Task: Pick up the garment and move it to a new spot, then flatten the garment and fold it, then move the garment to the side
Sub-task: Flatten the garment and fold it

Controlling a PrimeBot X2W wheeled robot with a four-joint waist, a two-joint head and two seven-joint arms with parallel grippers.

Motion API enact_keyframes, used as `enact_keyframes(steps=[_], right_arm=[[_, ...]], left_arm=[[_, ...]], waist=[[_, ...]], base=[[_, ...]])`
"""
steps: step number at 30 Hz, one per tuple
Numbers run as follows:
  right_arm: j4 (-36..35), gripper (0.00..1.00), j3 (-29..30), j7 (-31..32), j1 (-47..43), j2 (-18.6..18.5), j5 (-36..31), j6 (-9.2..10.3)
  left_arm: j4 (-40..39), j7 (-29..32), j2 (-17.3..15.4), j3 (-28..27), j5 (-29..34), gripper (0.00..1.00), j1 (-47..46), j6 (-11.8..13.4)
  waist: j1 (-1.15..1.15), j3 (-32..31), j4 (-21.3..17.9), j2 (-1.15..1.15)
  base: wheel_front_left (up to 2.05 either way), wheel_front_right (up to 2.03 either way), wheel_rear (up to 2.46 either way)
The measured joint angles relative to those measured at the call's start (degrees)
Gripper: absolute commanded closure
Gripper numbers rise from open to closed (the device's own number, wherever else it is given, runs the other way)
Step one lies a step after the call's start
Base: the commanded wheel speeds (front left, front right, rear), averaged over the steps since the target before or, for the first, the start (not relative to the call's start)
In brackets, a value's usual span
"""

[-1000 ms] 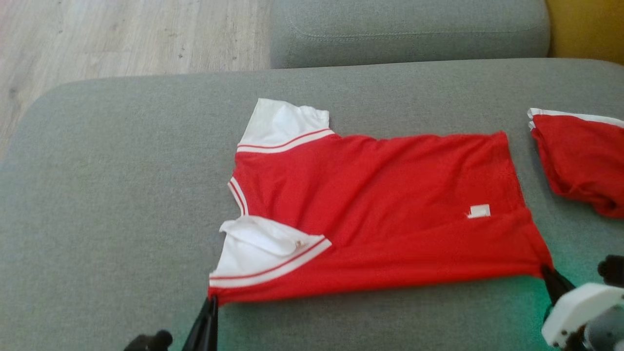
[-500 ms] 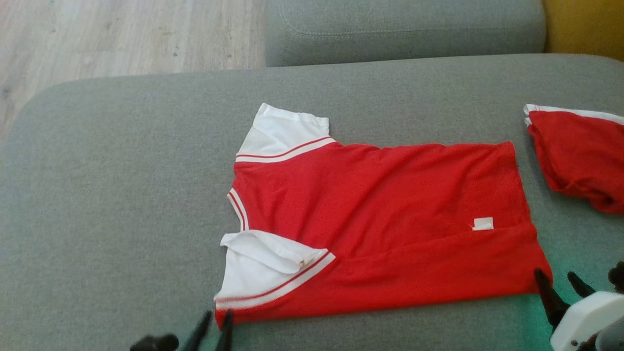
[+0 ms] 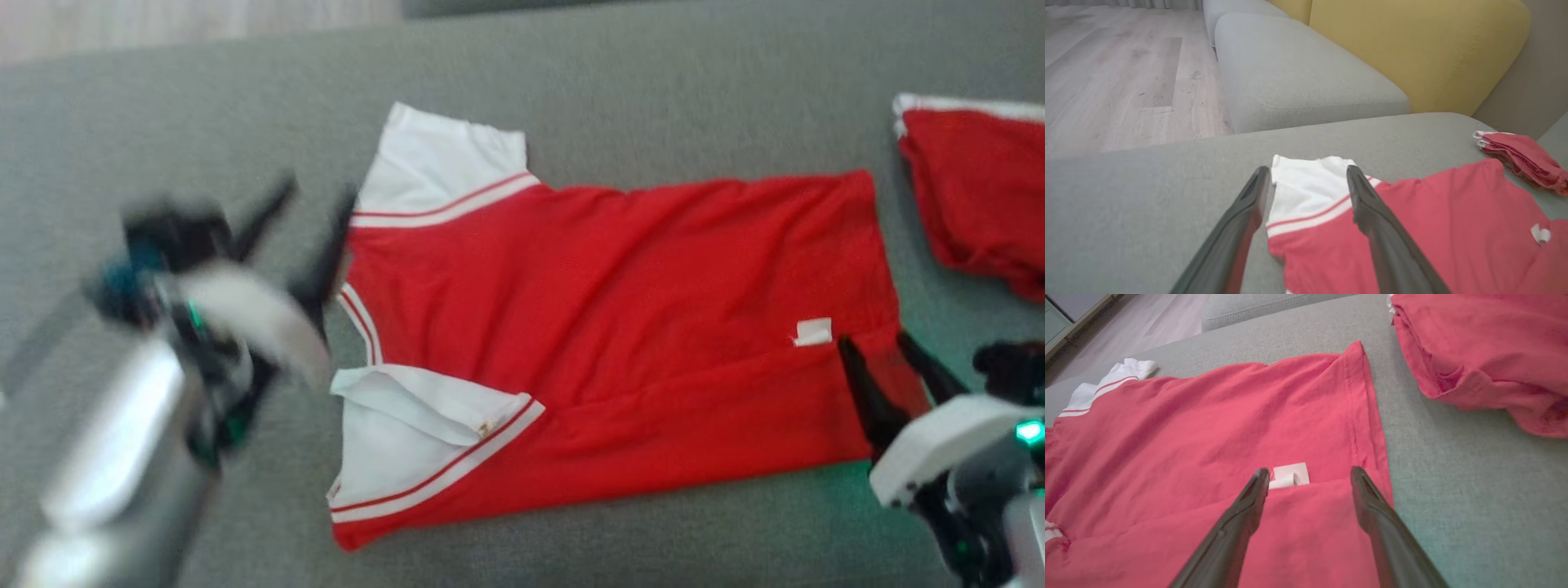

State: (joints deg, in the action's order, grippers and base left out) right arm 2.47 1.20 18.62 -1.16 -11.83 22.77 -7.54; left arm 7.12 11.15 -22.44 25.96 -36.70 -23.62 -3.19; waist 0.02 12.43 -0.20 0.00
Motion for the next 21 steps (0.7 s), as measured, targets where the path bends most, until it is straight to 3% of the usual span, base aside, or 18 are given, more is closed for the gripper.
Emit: enact_keyframes(steps=[4,7,9,15,21], right_arm=[[-0.22,0.0,-1.64,-0.82,3.25,-1.24,0.04,0.0],[-0.31,0.0,-2.99,-1.24,5.04,-1.78,0.35,0.0],[-0.33,0.0,-4.2,-1.69,6.89,-1.85,0.36,0.0],[-0.03,0.0,-6.12,-2.58,9.14,-1.8,0.96,0.0],[0.52,0.0,-7.47,-3.86,9.37,-1.49,1.14,0.0]], left_arm=[[7.17,6.28,-0.46,0.45,-2.33,0.0,-13.32,-2.9],[12.92,10.36,-1.08,2.16,-3.35,0.0,-21.75,-3.65],[18.33,13.94,-1.32,2.93,-7.17,0.0,-28.05,-3.96],[22.93,18.72,-5.39,10.07,-12.09,0.0,-33.79,-4.01],[27.16,18.42,-10.1,14.75,-13.45,0.0,-35.44,-4.38]], waist=[[0.0,3.9,-1.31,0.0],[0.01,6.54,-2.69,0.0],[0.01,8.75,-4.46,0.0],[0.0,12.28,-8.78,0.0],[-0.01,14.83,-12.51,0.0]], base=[[0.0,0.0,0.0],[0.0,0.0,0.0],[0.0,0.0,0.0],[0.0,0.0,0.0],[0.0,0.0,0.0]])
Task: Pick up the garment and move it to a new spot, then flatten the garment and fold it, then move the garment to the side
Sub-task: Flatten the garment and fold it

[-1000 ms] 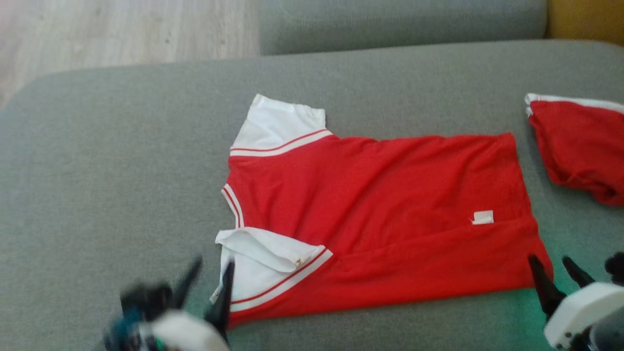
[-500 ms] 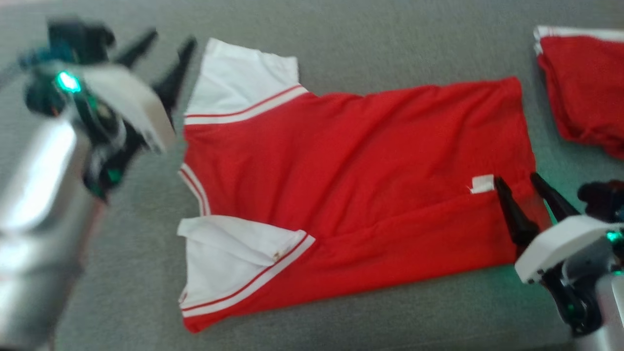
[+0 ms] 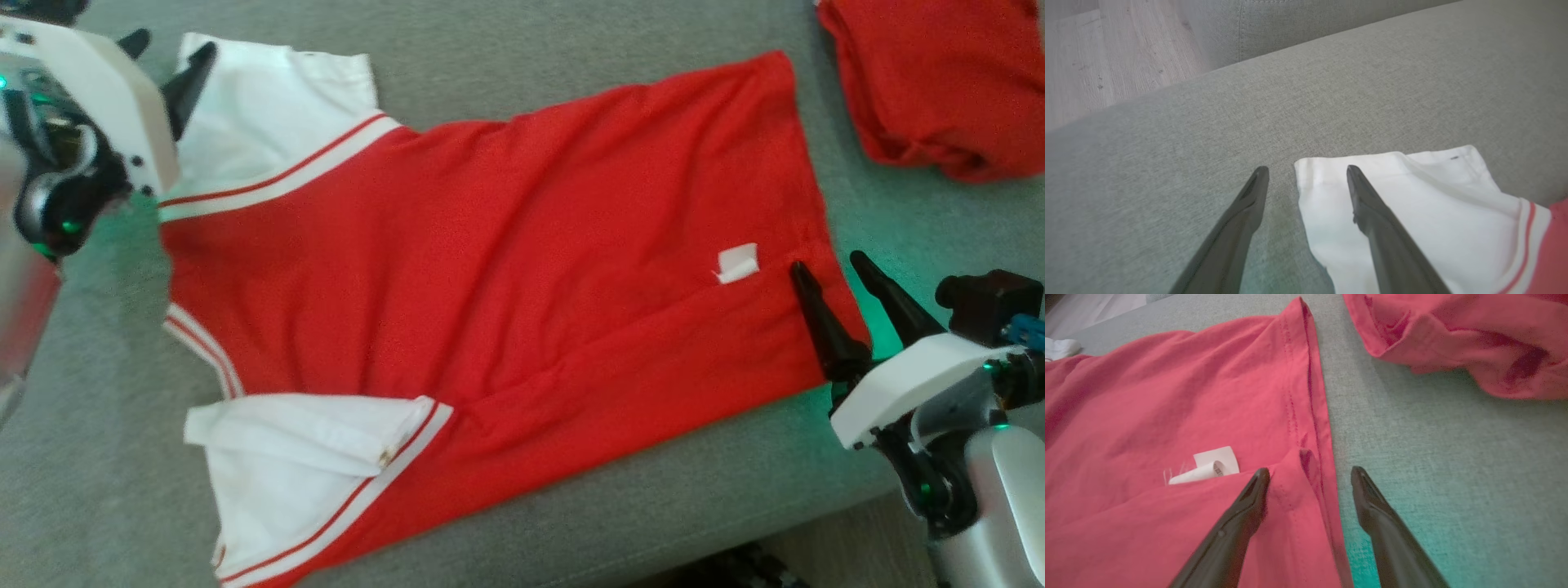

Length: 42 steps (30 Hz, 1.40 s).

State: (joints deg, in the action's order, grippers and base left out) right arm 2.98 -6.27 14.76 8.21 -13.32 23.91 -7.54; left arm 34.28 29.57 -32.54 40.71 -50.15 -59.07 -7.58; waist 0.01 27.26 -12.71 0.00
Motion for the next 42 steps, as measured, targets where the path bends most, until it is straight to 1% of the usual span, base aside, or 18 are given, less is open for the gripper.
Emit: enact_keyframes(steps=[4,9,10,11,12,13,14,15,19,21,25,28,36,42], right_arm=[[0.78,0.0,-0.52,-1.01,0.68,0.07,0.33,0.0],[1.49,0.0,-0.85,-1.72,0.75,0.16,0.4,0.0],[1.49,0.0,-0.85,-1.72,0.75,0.16,0.4,0.0],[1.56,0.0,-0.89,-1.75,0.76,0.19,0.42,0.0],[1.59,0.0,-0.9,-1.92,0.78,0.19,0.58,0.0],[1.65,0.0,-0.9,-2.18,0.82,0.19,0.82,0.0],[1.76,0.0,-0.9,-2.19,0.89,0.18,0.82,0.0],[1.89,0.0,-0.9,-2.21,0.98,0.18,0.82,0.0],[2.16,0.0,-0.7,-2.21,2.02,0.1,0.82,0.0],[2.08,0.0,-0.69,-2.14,3.08,-0.09,0.83,0.0],[2.22,0.0,-0.75,-0.48,6.65,-0.58,0.98,0.0],[3.93,0.0,-0.92,1.64,10.6,-0.98,1.53,0.0],[14.45,0.0,-1.13,6.09,20.38,-2.05,2.24,0.0],[21.8,0.0,-1.05,6.44,26.66,-1.96,2.32,0.0]], left_arm=[[2.09,-0.4,-0.94,1.99,-1.02,0.0,-0.92,-0.01],[3.28,-0.25,-2.35,3.98,-1.14,0.0,-2.89,-0.01],[3.28,-0.25,-2.35,3.98,-1.14,0.19,-2.89,-0.01],[3.54,0.07,-2.46,4.15,-1.37,0.41,-3.25,-0.01],[3.66,0.1,-2.59,4.28,-1.72,0.58,-3.44,-0.01],[3.76,0.09,-2.72,4.47,-1.97,0.69,-3.54,-0.01],[3.81,0.09,-2.81,4.75,-2.24,0.87,-3.65,-0.01],[3.93,0.09,-2.81,5.16,-2.56,1.0,-3.87,-0.01],[3.91,-0.01,-2.77,6.16,-3.44,1.0,-4.26,-0.01],[3.55,-0.98,-2.78,7.44,-3.81,1.0,-4.27,-0.01],[1.14,-4.59,-2.88,9.89,-3.81,1.0,-4.26,-0.01],[-0.59,-7.57,-2.87,11.5,-3.82,1.0,-4.91,-0.01],[-4.59,-11.81,-2.6,16.64,-4.37,1.0,-9.22,-0.01],[-5.22,-13.55,-2.43,19.92,-5.89,1.0,-10.58,-0.01]], waist=[[0.0,0.97,-1.7,0.0],[-0.01,1.93,-2.85,0.0],[-0.01,1.93,-2.85,0.0],[-0.01,2.06,-2.99,0.0],[-0.01,2.16,-3.1,0.0],[-0.01,2.24,-3.18,0.0],[-0.01,2.31,-3.2,0.0],[-0.01,2.34,-3.17,0.0],[-0.01,2.22,-2.55,0.0],[0.0,1.97,-2.08,0.0],[-0.01,1.13,-1.02,0.0],[-0.01,0.47,0.06,0.0],[-0.01,-0.35,3.66,0.0],[-0.01,0.09,5.77,0.0]], base=[[0.0,0.0,0.0],[0.0,0.0,0.0],[0.0,0.0,0.0],[0.0,0.0,0.0],[0.0,0.0,0.0],[0.0,0.0,0.0],[0.0,0.0,0.0],[0.0,0.0,0.0],[0.0,0.0,0.0],[0.0,0.0,0.0],[0.0,0.0,0.0],[0.0,0.0,0.0],[0.0,0.0,0.0],[0.0,0.0,0.0]])
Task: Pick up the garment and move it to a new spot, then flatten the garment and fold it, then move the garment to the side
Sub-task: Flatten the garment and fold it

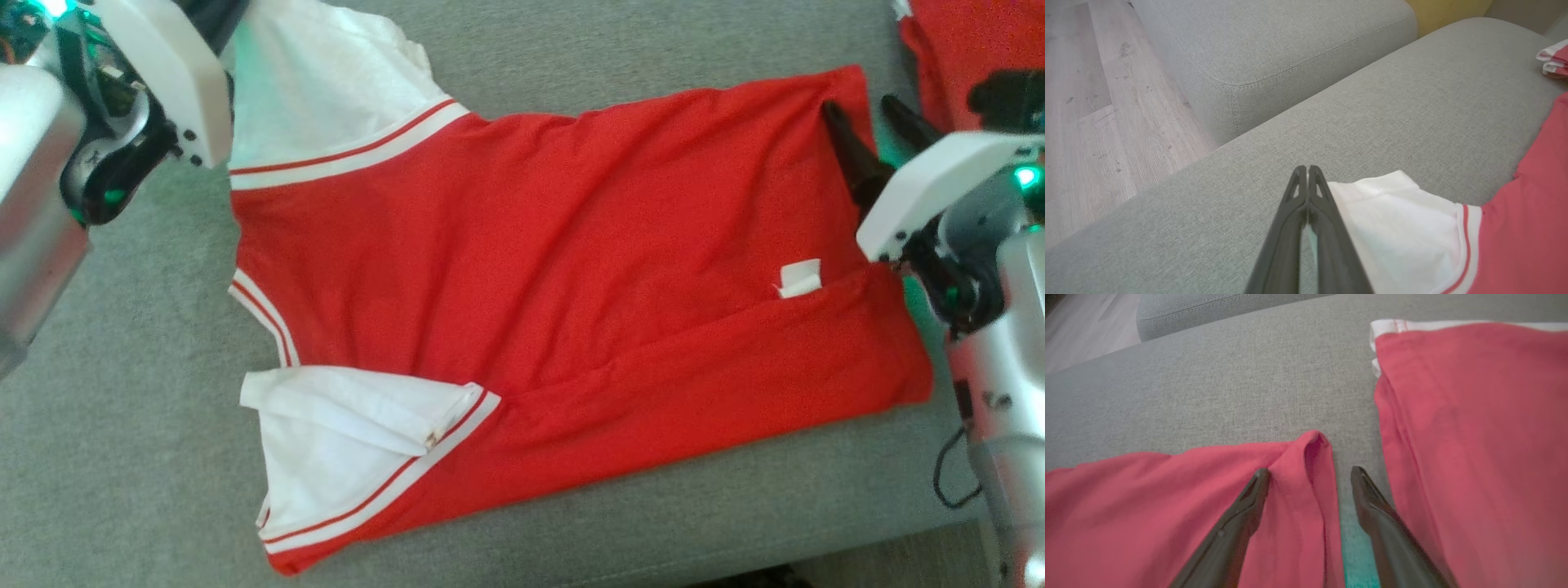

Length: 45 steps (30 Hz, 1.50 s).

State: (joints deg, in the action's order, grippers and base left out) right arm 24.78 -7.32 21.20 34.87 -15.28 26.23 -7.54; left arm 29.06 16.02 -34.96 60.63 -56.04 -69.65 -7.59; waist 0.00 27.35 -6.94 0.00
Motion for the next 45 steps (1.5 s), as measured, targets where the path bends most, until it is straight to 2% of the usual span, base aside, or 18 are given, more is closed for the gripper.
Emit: enact_keyframes(steps=[6,7,8,9,10,11,18,24,28,34,37,42,45], right_arm=[[5.05,0.0,-1.05,-0.77,4.29,0.01,0.0,0.0],[5.66,0.05,-1.31,-1.05,4.87,0.0,0.02,0.0],[6.02,0.18,-1.6,-1.27,5.28,-0.08,0.18,0.0],[6.5,0.55,-1.92,-1.59,5.77,-0.14,0.34,0.0],[6.88,0.8,-2.19,-1.94,6.15,-0.19,0.48,0.0],[7.25,1.0,-2.54,-2.22,6.45,-0.22,0.53,0.0],[9.04,1.0,-3.9,-5.7,7.29,-1.54,0.96,0.0],[10.37,1.0,-2.16,-10.25,11.98,-1.6,0.93,0.0],[11.33,1.0,-1.35,-11.74,12.99,-1.7,0.55,0.0],[11.82,1.0,-1.2,-12.73,10.84,-2.65,0.07,0.0],[10.98,1.0,-0.36,-13.24,6.49,-3.98,0.0,0.0],[8.67,1.0,1.87,-13.8,0.21,-4.98,-0.01,0.0],[6.91,1.0,2.99,-13.79,-2.55,-4.99,-0.21,0.0]], left_arm=[[-0.02,-1.82,0.21,2.76,-0.67,1.0,-2.16,0.0],[0.13,-2.25,0.22,3.07,-1.05,1.0,-2.38,0.0],[0.37,-2.63,0.21,3.5,-1.34,1.0,-2.6,0.0],[0.62,-3.04,0.2,4.05,-1.53,1.0,-2.82,0.0],[0.79,-3.55,0.2,4.39,-1.54,1.0,-2.89,0.0],[1.11,-4.04,0.2,4.66,-1.54,1.0,-2.89,0.0],[5.11,-11.78,0.14,6.95,1.35,1.0,-4.14,-0.01],[10.43,-20.35,0.63,6.97,4.77,1.0,-8.21,-0.01],[11.95,-22.24,2.22,6.73,4.44,1.0,-9.05,-0.01],[9.83,-23.79,3.08,8.58,2.55,1.0,-6.99,-0.01],[7.4,-25.7,2.79,10.11,1.56,1.0,-2.93,-0.01],[2.92,-27.88,0.36,10.43,0.87,1.0,3.07,0.64],[-0.86,-27.95,-1.05,11.0,-0.24,1.0,6.42,2.35]], waist=[[0.0,0.77,1.58,0.0],[0.0,0.86,1.8,0.0],[0.0,0.92,2.01,0.0],[0.0,0.95,2.18,0.0],[0.0,0.97,2.33,0.0],[0.0,0.96,2.45,0.0],[0.0,0.33,2.88,0.0],[0.0,-0.45,3.09,0.0],[0.0,-1.53,3.61,0.0],[0.0,-3.11,5.12,0.0],[0.0,-4.46,6.7,0.0],[-0.01,-7.19,8.75,0.0],[-0.01,-8.61,9.45,0.0]], base=[[0.0,0.0,0.0],[0.0,0.0,0.0],[0.0,0.0,0.0],[0.0,0.0,0.0],[0.0,0.0,0.0],[0.0,0.0,0.0],[0.0,0.0,0.0],[0.0,0.0,0.0],[0.0,0.0,0.0],[0.0,0.0,0.0],[0.0,0.0,0.0],[0.0,0.0,0.0],[0.0,0.0,0.0]])
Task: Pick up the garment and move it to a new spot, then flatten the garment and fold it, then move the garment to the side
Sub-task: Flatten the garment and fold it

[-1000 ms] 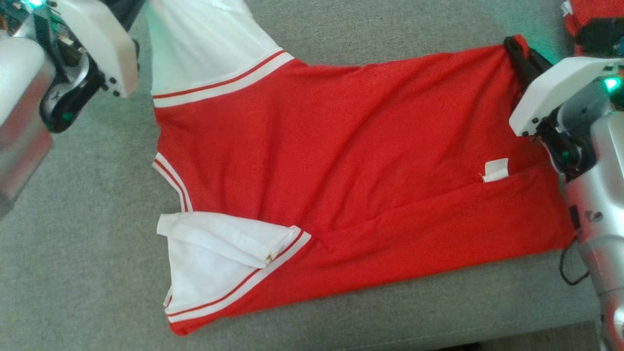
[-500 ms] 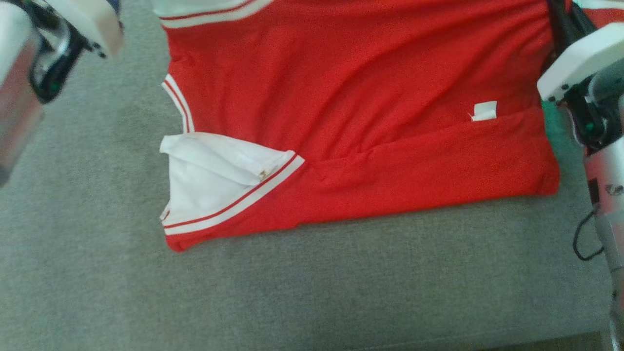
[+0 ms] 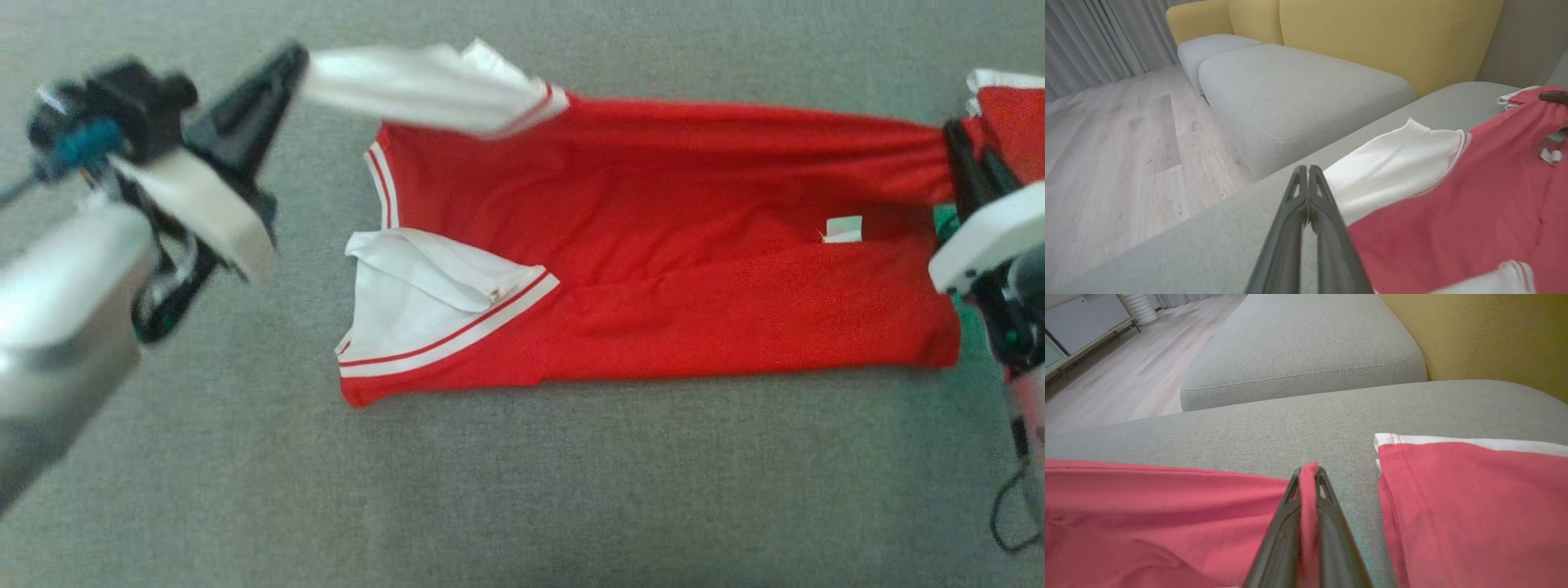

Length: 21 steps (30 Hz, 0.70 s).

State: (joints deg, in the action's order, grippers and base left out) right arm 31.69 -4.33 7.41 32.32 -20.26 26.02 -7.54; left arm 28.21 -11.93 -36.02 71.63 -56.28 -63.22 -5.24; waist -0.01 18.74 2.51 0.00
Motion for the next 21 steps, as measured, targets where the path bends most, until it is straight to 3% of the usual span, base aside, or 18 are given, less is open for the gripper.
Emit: enact_keyframes(steps=[13,19,21], right_arm=[[-8.06,1.0,5.21,1.45,-14.19,1.81,-1.49,0.0],[-10.06,1.0,6.97,2.53,-17.5,3.12,-2.63,0.0],[-10.03,0.59,7.34,2.53,-17.9,3.71,-3.24,0.0]], left_arm=[[-18.31,0.48,-6.81,2.01,-2.31,1.0,15.91,10.78],[-22.57,-0.09,-7.12,2.45,-3.85,1.0,22.21,14.19],[-22.32,-0.23,-6.59,2.47,-4.46,1.0,23.76,14.54]], waist=[[0.0,-3.24,1.23,0.0],[0.0,-3.25,1.3,0.0],[0.0,-3.18,1.31,0.0]], base=[[0.0,0.0,0.0],[0.0,0.0,0.0],[0.0,0.0,0.0]])
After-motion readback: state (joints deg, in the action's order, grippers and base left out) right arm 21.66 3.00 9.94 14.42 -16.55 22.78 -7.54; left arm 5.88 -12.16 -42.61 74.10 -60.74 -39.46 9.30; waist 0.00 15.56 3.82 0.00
